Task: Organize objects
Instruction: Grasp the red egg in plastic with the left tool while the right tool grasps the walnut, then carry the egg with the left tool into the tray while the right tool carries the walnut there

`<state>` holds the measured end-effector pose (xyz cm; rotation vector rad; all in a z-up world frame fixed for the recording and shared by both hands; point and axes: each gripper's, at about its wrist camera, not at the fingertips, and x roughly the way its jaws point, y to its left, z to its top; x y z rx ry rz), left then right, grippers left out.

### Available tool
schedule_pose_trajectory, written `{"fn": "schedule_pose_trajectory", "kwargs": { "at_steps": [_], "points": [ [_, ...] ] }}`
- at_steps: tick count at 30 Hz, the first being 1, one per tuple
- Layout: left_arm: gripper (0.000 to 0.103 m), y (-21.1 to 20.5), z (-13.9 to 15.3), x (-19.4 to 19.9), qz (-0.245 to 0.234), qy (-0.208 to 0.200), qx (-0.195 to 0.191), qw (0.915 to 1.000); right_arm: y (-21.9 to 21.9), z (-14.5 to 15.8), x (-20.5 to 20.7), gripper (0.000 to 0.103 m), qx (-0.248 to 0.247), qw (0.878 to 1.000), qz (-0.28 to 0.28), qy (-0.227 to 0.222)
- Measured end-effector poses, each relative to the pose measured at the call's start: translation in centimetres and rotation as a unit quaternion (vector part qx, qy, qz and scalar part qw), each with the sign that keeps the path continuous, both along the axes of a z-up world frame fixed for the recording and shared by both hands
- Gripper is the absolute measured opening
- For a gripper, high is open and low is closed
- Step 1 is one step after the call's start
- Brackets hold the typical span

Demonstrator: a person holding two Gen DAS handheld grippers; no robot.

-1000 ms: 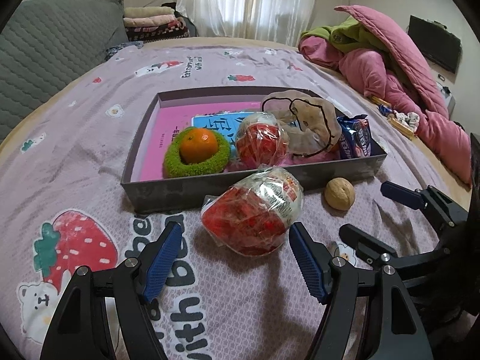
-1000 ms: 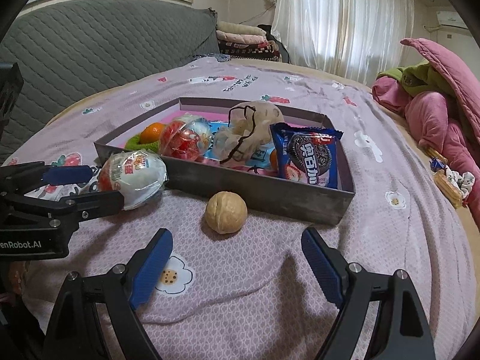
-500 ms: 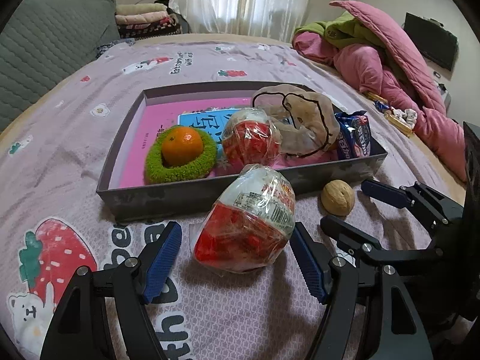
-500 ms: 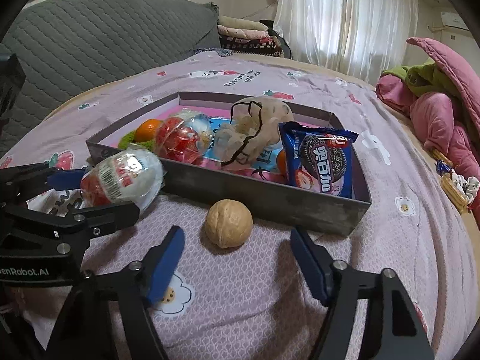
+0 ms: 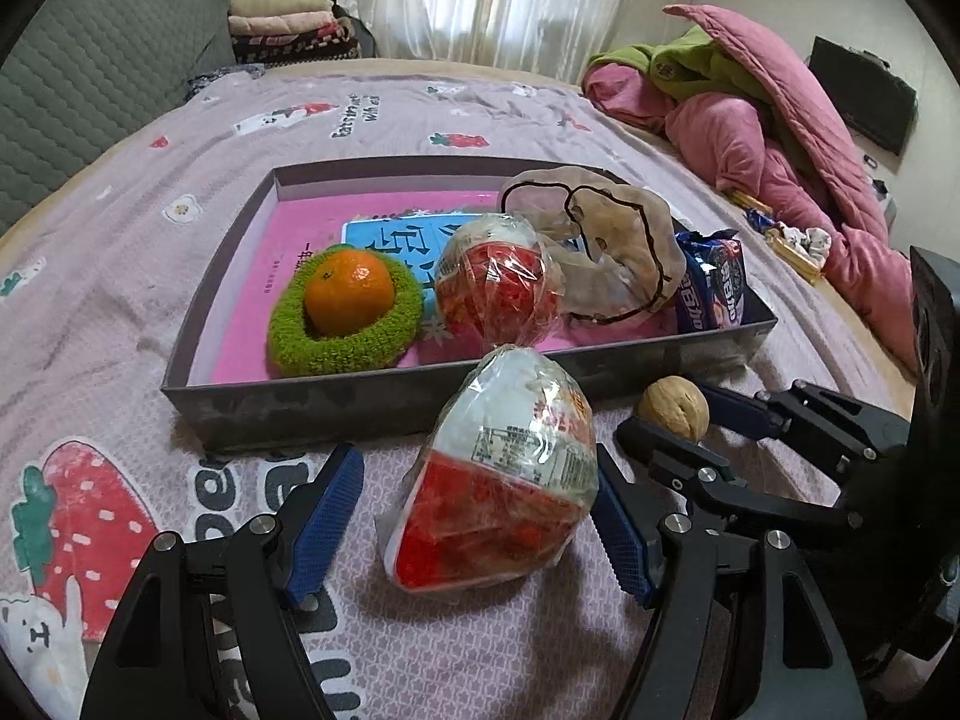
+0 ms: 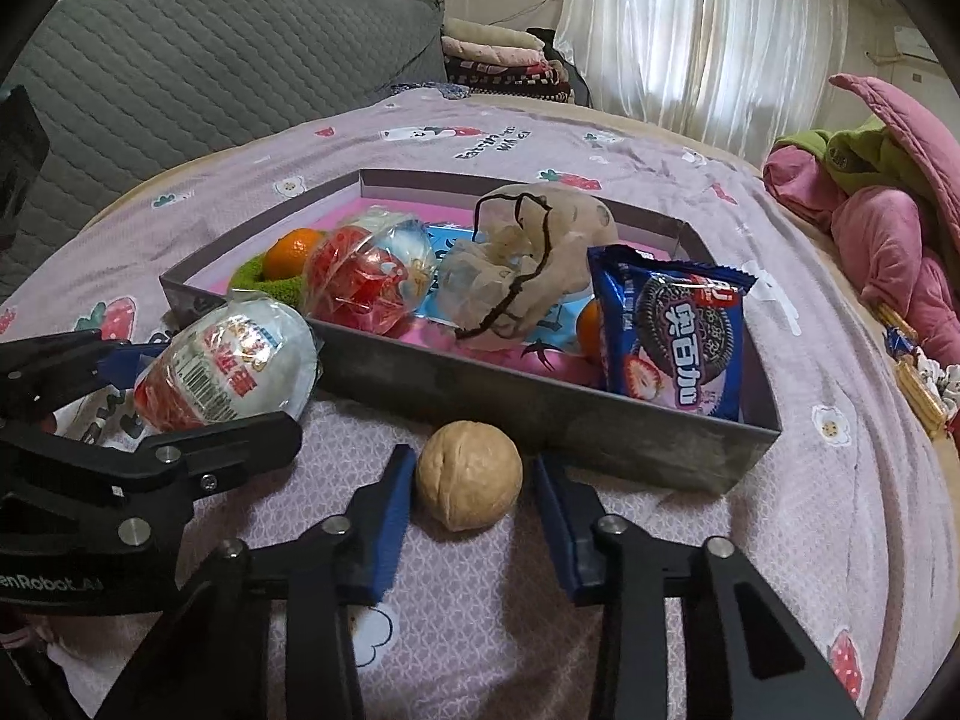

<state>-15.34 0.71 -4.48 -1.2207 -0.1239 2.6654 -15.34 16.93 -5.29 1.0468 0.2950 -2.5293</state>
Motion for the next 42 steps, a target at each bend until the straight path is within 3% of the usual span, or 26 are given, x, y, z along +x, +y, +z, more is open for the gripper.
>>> {"fn": "schedule_pose_trajectory", "kwargs": {
  "at_steps": [2, 7, 15, 27, 42],
  "points": [
    [0.073, 0.0, -0.1, -0.2, -0.003, -0.002, 0.008, 1.0000, 0.1, 0.0, 0.0, 0.033, -0.004, 1.000, 0.001, -0.002],
    [0.056, 0.4, -0.3, 0.0, -0.013, 0.002, 0.003, 0.9999, 0.6, 0.1, -0.2, 0.033, -0.025, 1.000, -0.002, -0.009],
    [0.055, 0.3, 0.3, 0.4, -0.015, 0.013, 0.005, 0.9998, 0.9, 0.4, 0.1, 0.033, -0.035, 0.999, -0.004, -0.002],
    [0.055, 0.0, 3.3, 2.3, -0.008, 0.047, -0.014, 0.9987, 1.5, 2.4, 1.7, 0.033, -0.055, 0.998, 0.000, 0.031],
    [0.055, -3.3, 9.0, 3.6, 0.026, 0.100, -0.013, 0.9945, 2.4, 8.6, 2.9, 0.033, -0.075, 0.992, -0.008, 0.099]
  ]
}}
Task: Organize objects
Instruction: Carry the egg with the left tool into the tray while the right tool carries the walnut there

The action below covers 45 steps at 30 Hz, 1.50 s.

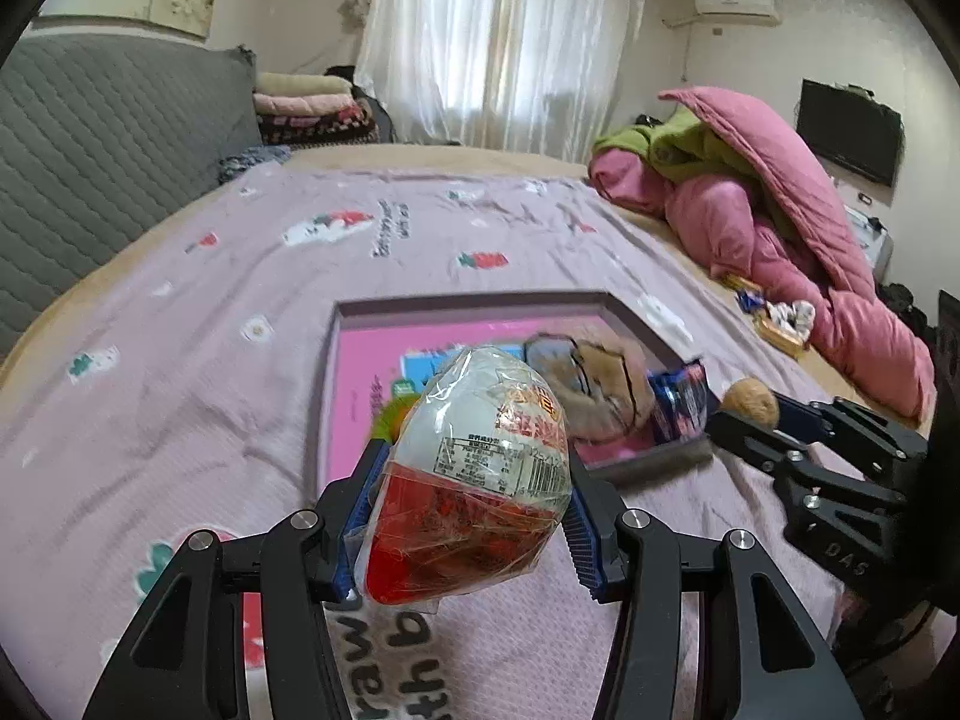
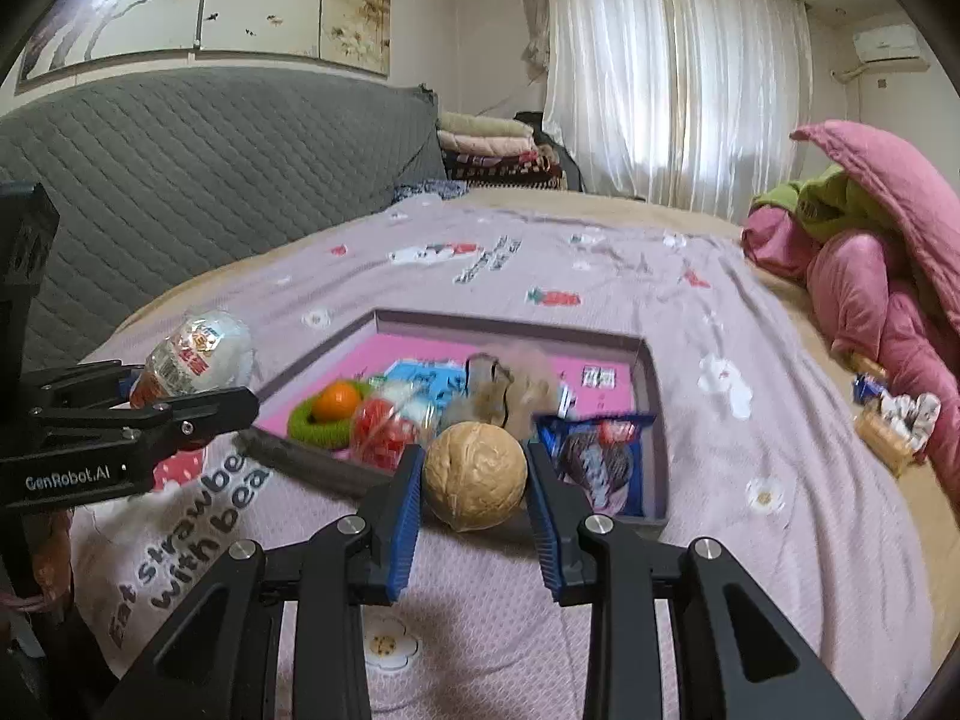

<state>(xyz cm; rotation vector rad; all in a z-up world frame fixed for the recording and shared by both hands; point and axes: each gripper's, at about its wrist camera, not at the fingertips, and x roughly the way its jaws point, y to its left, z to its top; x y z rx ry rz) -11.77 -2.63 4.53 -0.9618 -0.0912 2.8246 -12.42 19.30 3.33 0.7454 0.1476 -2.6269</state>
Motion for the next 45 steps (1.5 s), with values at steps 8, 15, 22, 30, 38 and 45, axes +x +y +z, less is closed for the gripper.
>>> {"fn": "schedule_pose_trajectory", "kwargs": {
  "at_steps": [8, 15, 22, 30, 38, 45],
  "points": [
    [0.055, -1.7, 2.6, -1.0, 0.013, 0.022, -0.008, 0.9997, -0.1, 2.6, -0.4, 0.033, -0.003, 1.000, -0.002, 0.026],
    [0.055, -2.5, 4.2, -2.6, 0.020, 0.034, -0.018, 0.9991, -0.6, 4.9, -1.7, 0.033, -0.007, 0.999, 0.000, 0.045],
    [0.055, -3.8, 4.7, -4.6, 0.027, 0.036, -0.022, 0.9987, -1.3, 6.0, -2.8, 0.033, -0.008, 0.998, 0.003, 0.058],
    [0.055, -4.3, 2.0, -5.6, 0.029, 0.020, -0.011, 0.9993, -2.3, 3.8, -4.0, 0.033, 0.002, 0.999, 0.011, 0.038],
    [0.055, -4.1, -1.8, -6.6, 0.023, -0.014, -0.012, 0.9996, -3.1, 0.4, -4.7, 0.033, 0.014, 1.000, 0.024, 0.002],
    [0.055, -3.7, -3.9, -6.6, 0.011, -0.035, -0.024, 0.9990, -3.1, -2.0, -4.8, 0.033, 0.023, 0.999, 0.031, -0.026]
  ]
}}
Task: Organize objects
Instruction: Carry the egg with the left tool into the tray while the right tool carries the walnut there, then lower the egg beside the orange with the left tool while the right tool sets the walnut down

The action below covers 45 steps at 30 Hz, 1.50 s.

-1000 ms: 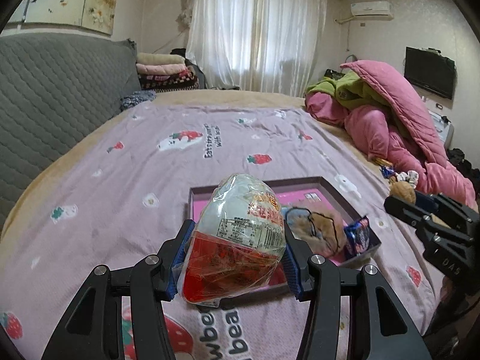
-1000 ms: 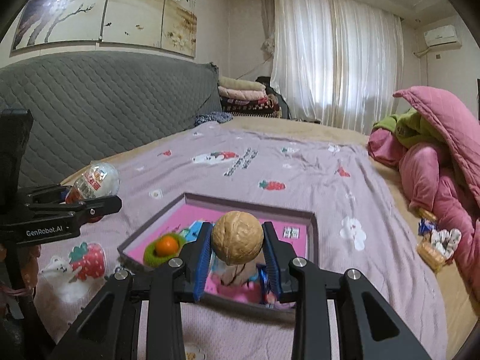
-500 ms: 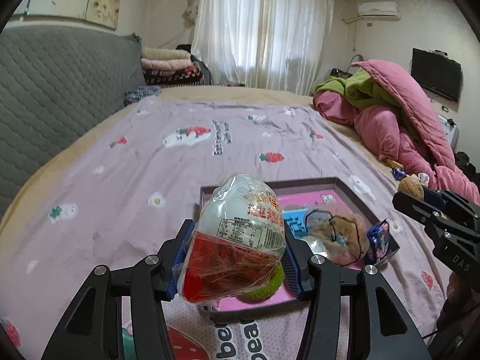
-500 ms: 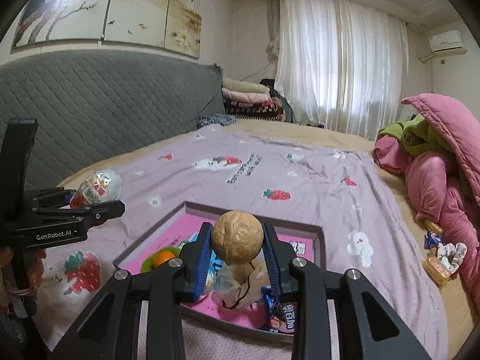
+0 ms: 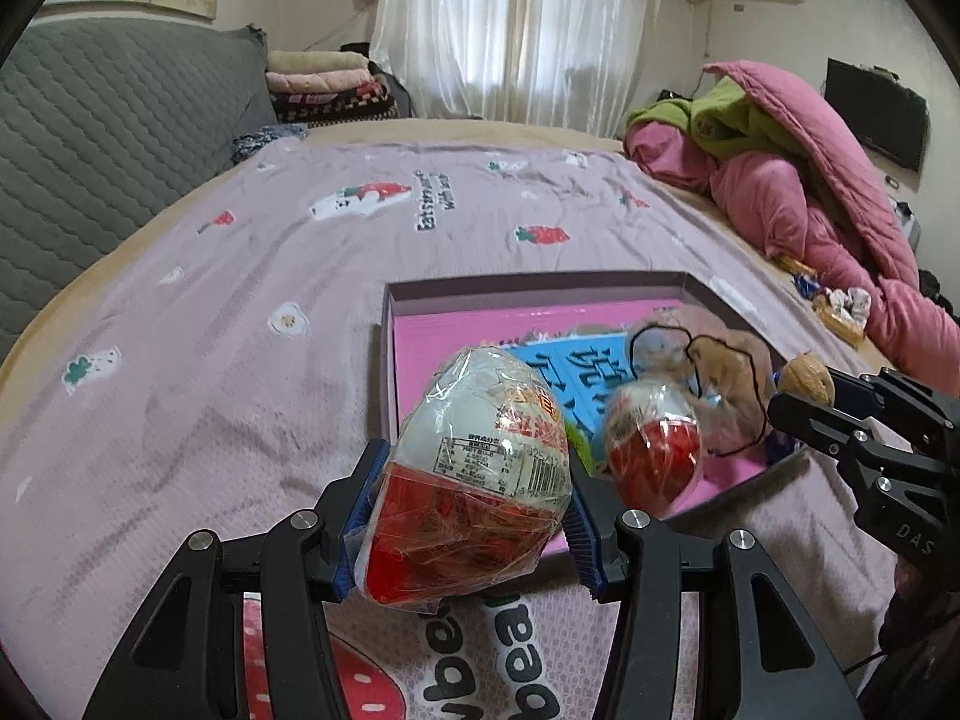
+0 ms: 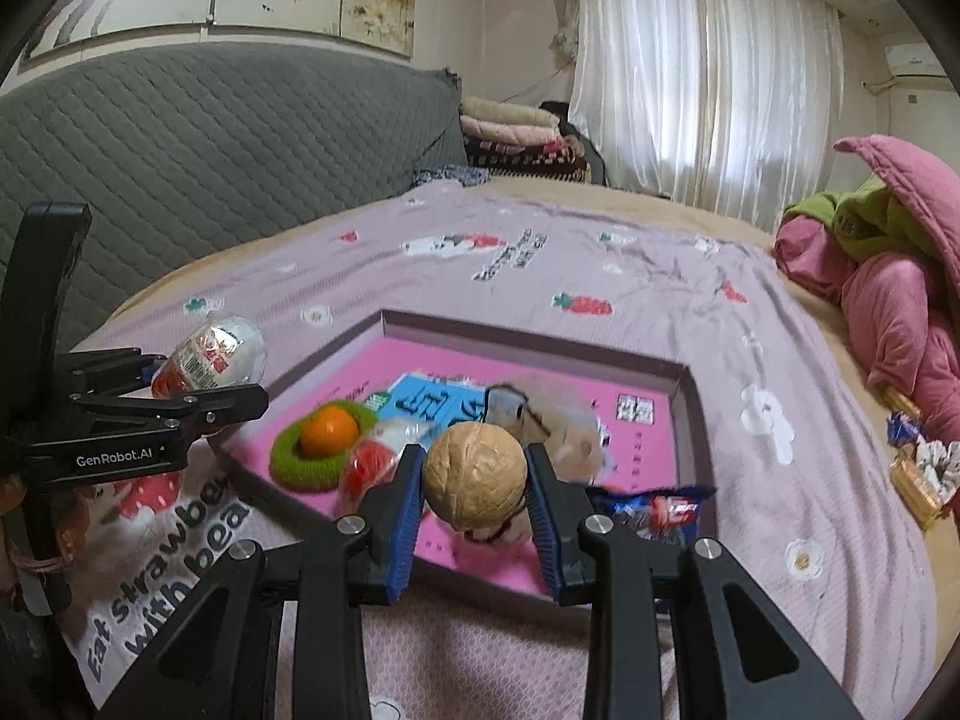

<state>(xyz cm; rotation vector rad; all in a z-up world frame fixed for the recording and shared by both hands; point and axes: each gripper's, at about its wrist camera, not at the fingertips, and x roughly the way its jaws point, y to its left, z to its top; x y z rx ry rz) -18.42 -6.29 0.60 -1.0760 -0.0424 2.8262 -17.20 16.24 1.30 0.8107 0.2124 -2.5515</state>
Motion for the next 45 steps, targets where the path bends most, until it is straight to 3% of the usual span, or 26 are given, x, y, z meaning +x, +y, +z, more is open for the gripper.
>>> {"fn": "schedule_pose_trajectory", "kwargs": {
  "at_steps": [22, 45],
  "points": [
    [0.052, 0.5, -2.9, -1.0, -0.003, -0.029, 0.004, 0.9996, -1.1, -3.0, -1.3, 0.033, 0.016, 0.999, 0.008, -0.037],
    [0.052, 0.5, -3.2, -1.6, -0.001, -0.026, 0.012, 0.9996, -2.0, -4.2, -3.8, 0.033, 0.036, 0.997, 0.006, -0.075]
  ]
}}
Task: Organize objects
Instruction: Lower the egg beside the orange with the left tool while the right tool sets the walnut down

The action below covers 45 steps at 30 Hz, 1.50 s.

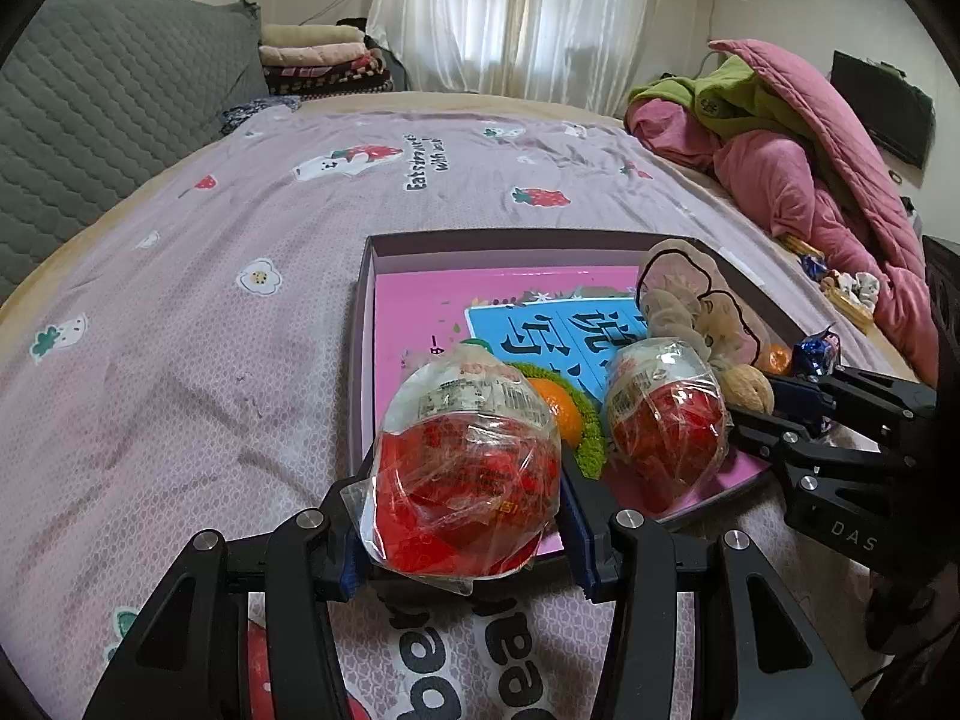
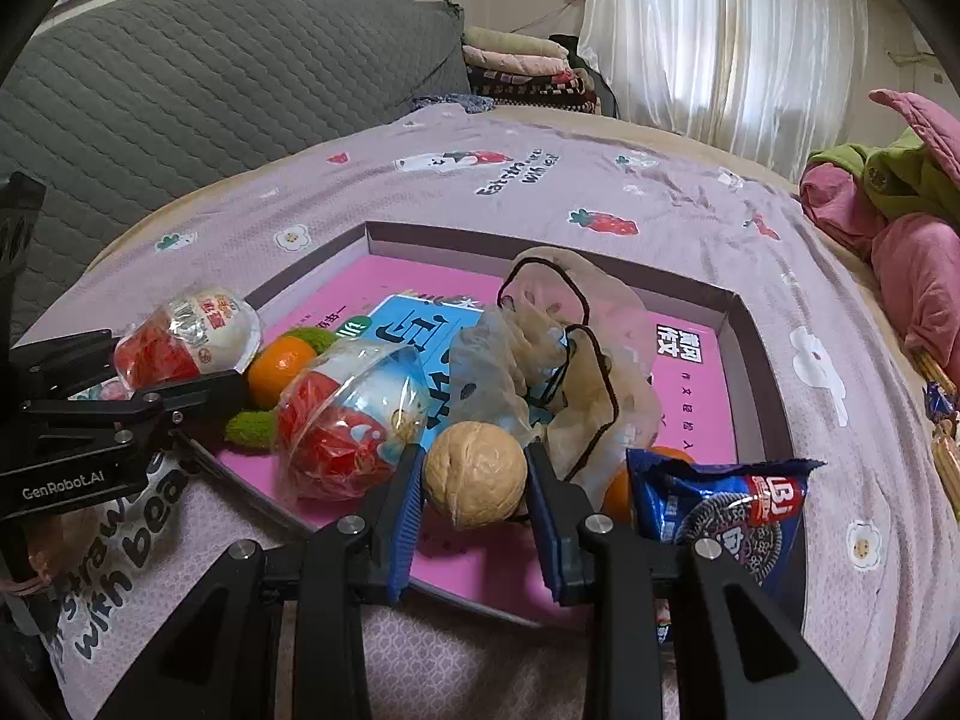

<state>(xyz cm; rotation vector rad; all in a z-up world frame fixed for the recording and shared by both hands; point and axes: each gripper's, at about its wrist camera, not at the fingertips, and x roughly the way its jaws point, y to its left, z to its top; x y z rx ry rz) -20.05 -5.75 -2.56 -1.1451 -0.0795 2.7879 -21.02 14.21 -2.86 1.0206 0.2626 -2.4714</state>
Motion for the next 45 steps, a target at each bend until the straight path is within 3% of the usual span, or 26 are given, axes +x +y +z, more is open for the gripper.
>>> {"fn": "schedule_pose_trajectory", "kwargs": {
  "at_steps": [45],
  "points": [
    [0.052, -0.26, 0.03, -0.52, 0.009, 0.009, 0.009, 0.9999, -0.07, -0.02, -0.56, 0.033, 0.003, 1.000, -0.012, -0.028]
  ]
}}
